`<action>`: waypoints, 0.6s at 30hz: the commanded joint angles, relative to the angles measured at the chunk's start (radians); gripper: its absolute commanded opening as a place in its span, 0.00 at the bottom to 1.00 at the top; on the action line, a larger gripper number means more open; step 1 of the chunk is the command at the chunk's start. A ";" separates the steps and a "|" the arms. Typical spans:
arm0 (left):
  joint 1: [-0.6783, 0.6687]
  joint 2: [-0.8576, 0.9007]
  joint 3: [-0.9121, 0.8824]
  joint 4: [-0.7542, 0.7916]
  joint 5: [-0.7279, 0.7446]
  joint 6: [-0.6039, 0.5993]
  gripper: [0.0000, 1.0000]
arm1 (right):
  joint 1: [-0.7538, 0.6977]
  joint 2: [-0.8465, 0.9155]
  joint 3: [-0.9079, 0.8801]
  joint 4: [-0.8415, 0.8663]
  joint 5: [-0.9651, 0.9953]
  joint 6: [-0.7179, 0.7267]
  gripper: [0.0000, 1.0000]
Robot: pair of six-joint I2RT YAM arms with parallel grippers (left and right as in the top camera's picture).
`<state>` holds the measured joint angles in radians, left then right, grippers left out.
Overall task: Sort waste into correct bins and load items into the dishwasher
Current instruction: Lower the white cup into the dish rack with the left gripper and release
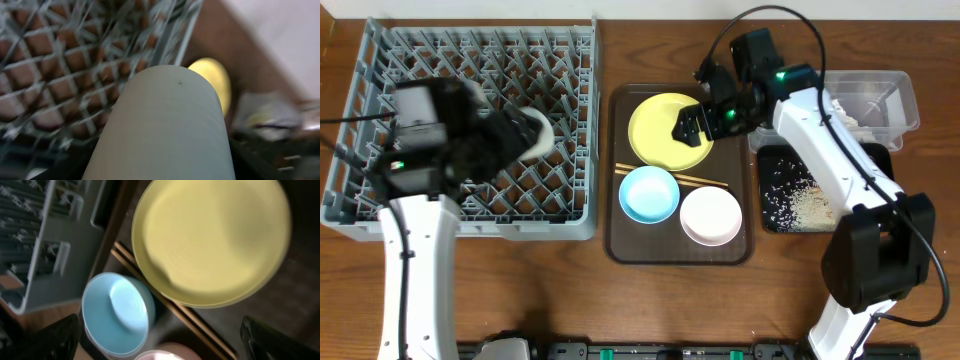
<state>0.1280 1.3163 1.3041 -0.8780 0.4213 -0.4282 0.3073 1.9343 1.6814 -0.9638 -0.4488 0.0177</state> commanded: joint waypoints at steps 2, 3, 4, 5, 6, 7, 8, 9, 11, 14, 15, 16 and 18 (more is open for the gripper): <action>-0.150 0.000 0.019 -0.079 -0.358 0.058 0.35 | 0.011 -0.025 0.188 -0.105 0.144 -0.043 0.99; -0.175 0.004 0.019 -0.092 -0.379 0.058 0.35 | 0.010 -0.025 0.219 -0.127 0.159 -0.043 0.99; -0.200 0.012 0.019 -0.108 -0.401 0.058 0.35 | 0.008 -0.025 0.251 -0.148 0.170 -0.042 0.99; -0.219 0.021 0.019 -0.119 -0.417 0.058 0.35 | 0.006 -0.025 0.274 -0.161 0.171 -0.043 0.99; -0.237 0.034 0.019 -0.134 -0.432 0.058 0.35 | 0.004 -0.025 0.295 -0.173 0.171 -0.042 0.99; -0.249 0.049 0.019 -0.148 -0.435 0.058 0.35 | 0.003 -0.025 0.311 -0.182 0.171 -0.042 0.99; -0.261 0.070 0.019 -0.166 -0.433 0.057 0.35 | 0.003 -0.025 0.319 -0.185 0.171 -0.042 0.99; -0.269 0.090 0.019 -0.185 -0.432 0.057 0.35 | 0.003 -0.025 0.321 -0.187 0.171 -0.042 0.99; -0.287 0.144 0.019 -0.236 -0.430 0.057 0.35 | 0.003 -0.025 0.321 -0.196 0.171 -0.042 0.99; -0.303 0.216 0.019 -0.282 -0.430 0.057 0.34 | 0.003 -0.025 0.320 -0.208 0.172 -0.042 0.99; -0.307 0.240 0.019 -0.288 -0.429 0.057 0.34 | 0.003 -0.025 0.320 -0.208 0.171 -0.042 0.99; -0.311 0.261 0.019 -0.291 -0.427 0.057 0.34 | 0.003 -0.025 0.320 -0.208 0.171 -0.042 0.99; -0.316 0.299 0.019 -0.288 -0.408 0.057 0.34 | 0.003 -0.025 0.320 -0.208 0.171 -0.042 0.99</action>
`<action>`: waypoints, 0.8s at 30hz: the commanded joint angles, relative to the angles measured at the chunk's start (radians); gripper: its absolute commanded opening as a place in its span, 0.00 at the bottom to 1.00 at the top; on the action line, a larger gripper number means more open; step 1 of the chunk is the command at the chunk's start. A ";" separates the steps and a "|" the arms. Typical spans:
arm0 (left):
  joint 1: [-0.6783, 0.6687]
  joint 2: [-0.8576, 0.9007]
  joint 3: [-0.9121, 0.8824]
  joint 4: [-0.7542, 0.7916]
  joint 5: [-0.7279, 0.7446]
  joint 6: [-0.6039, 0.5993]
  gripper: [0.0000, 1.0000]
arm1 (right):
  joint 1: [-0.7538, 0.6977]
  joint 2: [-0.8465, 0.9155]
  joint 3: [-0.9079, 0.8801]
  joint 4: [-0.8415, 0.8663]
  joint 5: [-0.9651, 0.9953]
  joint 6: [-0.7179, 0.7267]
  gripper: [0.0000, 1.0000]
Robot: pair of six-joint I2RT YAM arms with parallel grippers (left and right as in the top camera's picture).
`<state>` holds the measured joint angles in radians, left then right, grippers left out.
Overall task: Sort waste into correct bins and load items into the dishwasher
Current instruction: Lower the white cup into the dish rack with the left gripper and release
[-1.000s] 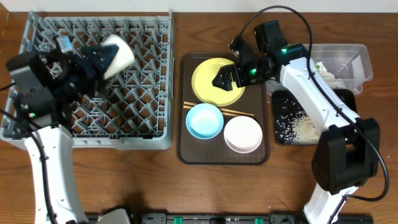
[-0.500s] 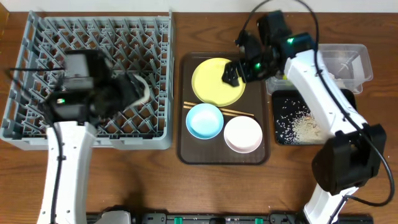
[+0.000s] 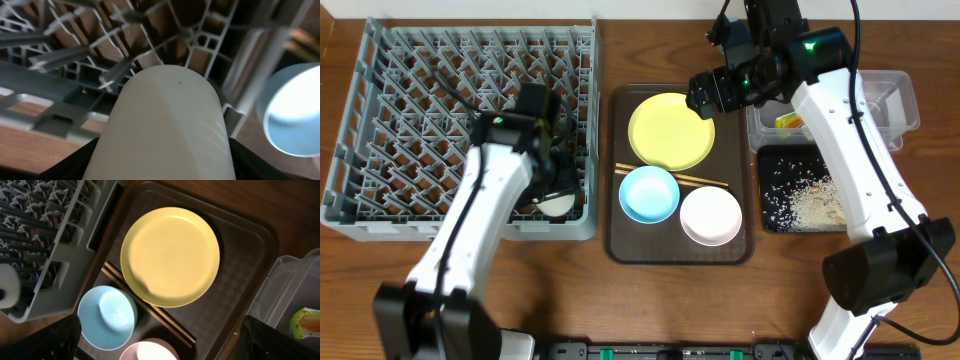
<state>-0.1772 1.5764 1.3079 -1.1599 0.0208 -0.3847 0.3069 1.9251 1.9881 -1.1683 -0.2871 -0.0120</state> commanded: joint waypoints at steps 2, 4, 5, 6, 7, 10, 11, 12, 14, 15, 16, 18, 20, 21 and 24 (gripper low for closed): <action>-0.012 0.068 0.016 0.000 -0.004 0.014 0.34 | 0.005 -0.016 0.013 -0.006 0.010 -0.012 0.99; -0.012 0.091 0.016 0.006 -0.004 0.014 0.34 | 0.007 -0.016 0.013 -0.007 0.009 -0.012 0.99; -0.012 0.100 0.016 0.010 -0.004 0.014 0.34 | 0.008 -0.016 0.013 -0.008 0.009 -0.012 0.99; -0.012 0.108 0.016 0.016 -0.005 0.014 0.34 | 0.009 -0.016 0.013 -0.009 0.009 -0.012 0.99; -0.012 0.117 0.016 0.021 -0.005 0.014 0.35 | 0.009 -0.016 0.013 -0.010 0.008 -0.012 0.99; -0.012 0.136 0.015 0.032 -0.006 0.014 0.52 | 0.010 -0.016 0.013 -0.014 0.006 -0.012 0.99; -0.012 0.141 0.015 0.035 -0.006 0.014 0.59 | 0.011 -0.016 0.013 -0.014 0.006 -0.012 0.99; -0.012 0.143 0.015 0.036 -0.006 0.014 0.65 | 0.013 -0.016 0.013 -0.015 0.006 -0.012 0.99; -0.012 0.142 0.015 0.037 -0.006 0.014 0.71 | 0.016 -0.016 0.013 -0.016 0.006 -0.012 0.99; -0.012 0.142 0.016 0.037 -0.006 0.014 0.72 | 0.017 -0.016 0.013 -0.016 0.006 -0.012 0.99; -0.012 0.142 0.016 0.039 -0.006 0.014 0.74 | 0.018 -0.016 0.013 -0.016 0.006 -0.012 0.99; -0.011 0.140 0.019 0.039 -0.006 0.014 0.75 | 0.020 -0.016 0.013 -0.016 0.006 -0.012 0.99; -0.011 0.135 0.032 0.031 -0.006 0.014 0.77 | 0.020 -0.016 0.013 -0.016 0.006 -0.012 0.99; -0.011 0.131 0.042 0.023 -0.006 0.014 0.77 | 0.020 -0.016 0.013 -0.016 0.006 -0.012 0.99; -0.011 0.111 0.089 -0.005 -0.006 0.017 0.80 | 0.020 -0.016 0.013 -0.018 0.006 -0.012 0.99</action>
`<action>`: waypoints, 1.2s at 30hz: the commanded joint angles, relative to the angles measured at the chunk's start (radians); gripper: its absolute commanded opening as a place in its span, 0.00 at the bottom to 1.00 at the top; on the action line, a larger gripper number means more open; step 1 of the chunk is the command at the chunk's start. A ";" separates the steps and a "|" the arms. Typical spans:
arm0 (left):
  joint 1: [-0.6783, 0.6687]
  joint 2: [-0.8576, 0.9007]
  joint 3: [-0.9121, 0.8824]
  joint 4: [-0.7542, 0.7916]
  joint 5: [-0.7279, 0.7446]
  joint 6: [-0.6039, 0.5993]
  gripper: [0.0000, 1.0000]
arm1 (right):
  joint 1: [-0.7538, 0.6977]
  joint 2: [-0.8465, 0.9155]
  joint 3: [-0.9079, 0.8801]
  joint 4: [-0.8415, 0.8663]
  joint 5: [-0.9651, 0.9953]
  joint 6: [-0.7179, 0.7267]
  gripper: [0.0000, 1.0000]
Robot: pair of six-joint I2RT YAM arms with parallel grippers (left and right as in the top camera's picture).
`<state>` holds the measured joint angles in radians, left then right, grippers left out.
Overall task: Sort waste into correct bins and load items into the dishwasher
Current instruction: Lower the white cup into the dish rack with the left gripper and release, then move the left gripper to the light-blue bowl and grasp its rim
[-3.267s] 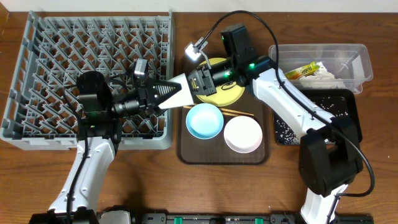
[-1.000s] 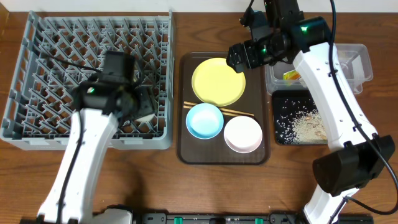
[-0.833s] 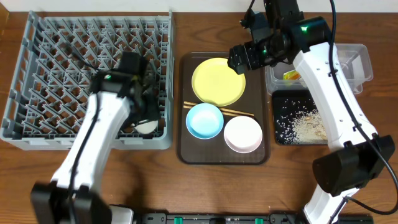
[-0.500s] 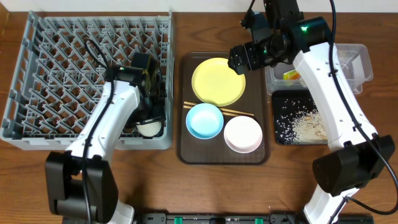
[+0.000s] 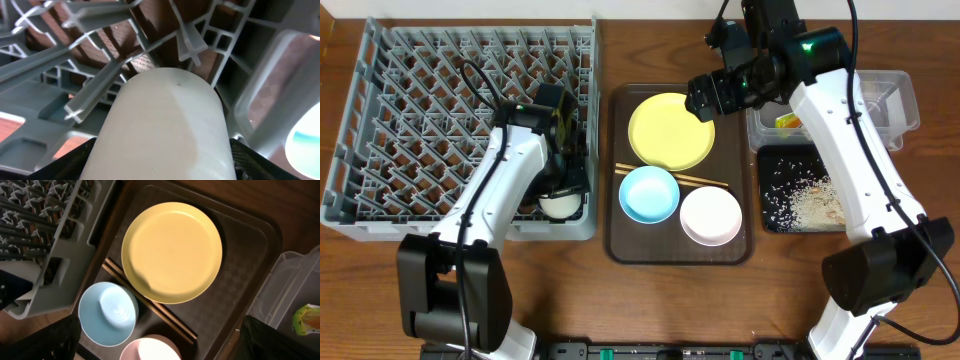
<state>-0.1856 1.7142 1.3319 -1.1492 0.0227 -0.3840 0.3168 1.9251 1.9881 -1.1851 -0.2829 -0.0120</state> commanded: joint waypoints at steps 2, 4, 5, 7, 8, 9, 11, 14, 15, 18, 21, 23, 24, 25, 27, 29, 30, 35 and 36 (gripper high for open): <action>-0.003 -0.043 0.095 -0.034 -0.008 0.026 0.83 | 0.010 -0.016 0.013 -0.001 0.002 -0.012 0.99; -0.003 -0.058 0.118 -0.051 -0.008 0.029 0.89 | 0.010 -0.016 0.013 -0.001 0.002 -0.012 0.99; -0.003 -0.063 0.122 -0.057 -0.008 0.029 0.91 | 0.010 -0.016 0.013 -0.001 0.002 -0.012 0.99; -0.003 -0.071 0.123 -0.070 -0.008 0.029 0.92 | 0.010 -0.016 0.013 -0.001 0.002 -0.012 0.99; -0.003 -0.070 0.122 -0.076 -0.008 0.029 0.92 | 0.010 -0.016 0.013 -0.001 0.002 -0.012 0.99; -0.003 -0.069 0.119 -0.077 -0.008 0.029 0.92 | 0.010 -0.016 0.013 0.000 0.002 -0.012 0.99; -0.003 -0.069 0.116 -0.077 -0.008 0.029 0.92 | 0.010 -0.016 0.013 0.000 0.002 -0.012 0.99; -0.003 -0.071 0.123 -0.076 -0.007 0.029 0.88 | 0.008 -0.016 0.013 0.001 0.003 -0.011 0.99; -0.004 -0.074 0.131 -0.077 -0.003 0.029 0.87 | 0.005 -0.016 0.013 0.004 0.002 -0.003 0.99; -0.023 -0.100 0.148 -0.070 0.014 0.041 0.86 | -0.022 -0.018 0.013 0.015 0.002 0.050 0.99; -0.057 -0.142 0.152 -0.050 0.027 0.043 0.86 | -0.069 -0.039 0.013 0.027 -0.008 0.089 0.99; -0.088 -0.164 0.152 -0.029 0.043 0.042 0.84 | -0.104 -0.072 0.013 0.037 -0.029 0.093 0.99; -0.108 -0.172 0.152 -0.016 0.048 0.038 0.83 | -0.117 -0.090 0.013 0.042 -0.033 0.093 0.99; -0.127 -0.175 0.152 -0.005 0.048 0.032 0.83 | -0.133 -0.116 0.013 0.047 -0.032 0.093 0.99; -0.172 -0.172 0.151 0.020 0.048 0.027 0.83 | -0.158 -0.158 0.013 0.053 -0.031 0.080 0.99; -0.212 -0.161 0.149 0.042 0.048 0.027 0.83 | -0.174 -0.194 0.013 0.044 -0.013 0.078 0.99; -0.228 -0.154 0.148 0.049 0.048 0.025 0.83 | -0.179 -0.203 0.013 0.036 -0.004 0.078 0.99; -0.297 -0.115 0.148 0.063 0.048 0.005 0.83 | -0.185 -0.204 0.012 -0.017 0.007 0.079 0.98; -0.307 -0.109 0.148 0.063 0.048 0.005 0.83 | -0.185 -0.200 0.012 -0.023 0.007 0.080 0.98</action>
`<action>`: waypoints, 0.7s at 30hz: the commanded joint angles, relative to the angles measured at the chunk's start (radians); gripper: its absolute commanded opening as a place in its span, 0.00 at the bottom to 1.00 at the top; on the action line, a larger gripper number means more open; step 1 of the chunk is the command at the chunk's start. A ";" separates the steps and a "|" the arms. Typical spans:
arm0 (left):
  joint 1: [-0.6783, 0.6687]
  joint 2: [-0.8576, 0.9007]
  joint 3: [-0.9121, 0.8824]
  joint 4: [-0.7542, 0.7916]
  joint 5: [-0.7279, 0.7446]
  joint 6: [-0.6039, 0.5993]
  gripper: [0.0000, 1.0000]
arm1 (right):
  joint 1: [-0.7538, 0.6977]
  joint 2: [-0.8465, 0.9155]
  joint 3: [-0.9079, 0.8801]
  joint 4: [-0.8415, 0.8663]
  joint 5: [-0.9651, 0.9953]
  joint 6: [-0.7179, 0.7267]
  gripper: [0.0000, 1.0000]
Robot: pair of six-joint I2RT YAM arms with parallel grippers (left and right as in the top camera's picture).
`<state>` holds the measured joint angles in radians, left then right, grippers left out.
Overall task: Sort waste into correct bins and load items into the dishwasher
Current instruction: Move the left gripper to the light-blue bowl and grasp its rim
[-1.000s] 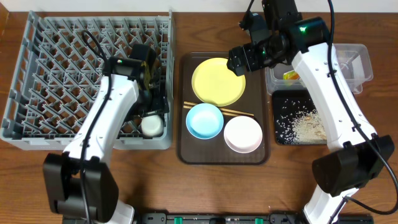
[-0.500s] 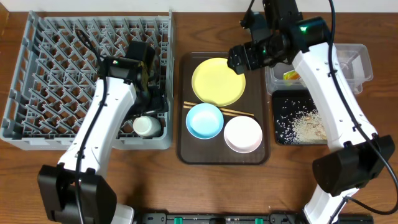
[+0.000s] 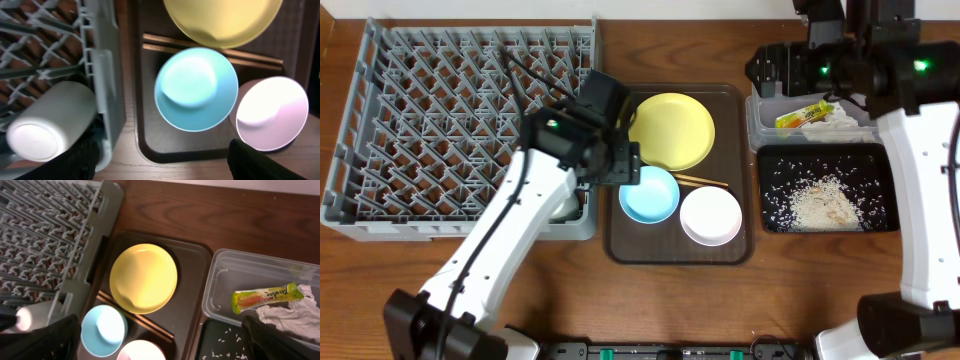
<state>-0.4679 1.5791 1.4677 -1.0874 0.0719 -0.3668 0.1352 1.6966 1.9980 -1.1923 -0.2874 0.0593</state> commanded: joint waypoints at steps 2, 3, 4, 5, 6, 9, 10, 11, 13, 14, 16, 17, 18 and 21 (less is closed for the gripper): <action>-0.049 0.037 0.012 0.001 -0.001 -0.027 0.83 | -0.004 0.040 0.002 -0.021 0.022 0.031 0.98; -0.061 0.043 0.011 0.003 -0.001 -0.043 0.83 | -0.004 0.045 0.002 -0.021 0.022 0.039 0.98; -0.071 0.050 0.010 0.006 -0.001 -0.059 0.83 | -0.004 0.053 0.002 -0.021 0.022 0.042 0.98; -0.084 0.058 0.009 0.010 -0.001 -0.071 0.82 | -0.003 0.059 0.002 -0.021 0.022 0.050 0.98; -0.093 0.065 0.009 0.013 -0.001 -0.077 0.82 | -0.003 0.067 0.002 -0.023 0.021 0.058 0.98; -0.129 0.088 0.009 0.028 -0.001 -0.080 0.82 | -0.003 0.081 0.002 -0.029 0.017 0.060 0.98; -0.138 0.096 0.009 0.033 -0.001 -0.081 0.82 | -0.003 0.084 0.002 -0.032 0.017 0.060 0.99; -0.146 0.105 0.009 0.039 -0.002 -0.085 0.82 | -0.002 0.086 0.002 -0.032 0.017 0.060 0.99; -0.152 0.122 0.009 0.047 -0.001 -0.093 0.82 | 0.006 0.089 0.002 -0.032 0.017 0.060 0.99; -0.152 0.131 0.009 0.050 -0.001 -0.103 0.82 | 0.012 0.090 0.002 -0.031 0.018 0.060 0.99; -0.151 0.148 0.009 0.056 -0.002 -0.110 0.82 | 0.024 0.090 0.002 -0.028 0.018 0.060 0.99; -0.151 0.156 0.009 0.063 -0.001 -0.110 0.82 | 0.028 0.090 0.002 -0.027 0.019 0.059 0.99; -0.151 0.163 0.009 0.071 0.000 -0.111 0.81 | 0.030 0.090 0.002 -0.026 0.022 0.060 0.99; -0.169 0.192 0.009 0.092 0.019 -0.092 0.78 | 0.030 0.090 0.002 -0.014 0.022 0.060 0.99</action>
<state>-0.6228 1.7359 1.4677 -1.0046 0.0769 -0.4629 0.1539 1.7802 1.9980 -1.2133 -0.2714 0.1036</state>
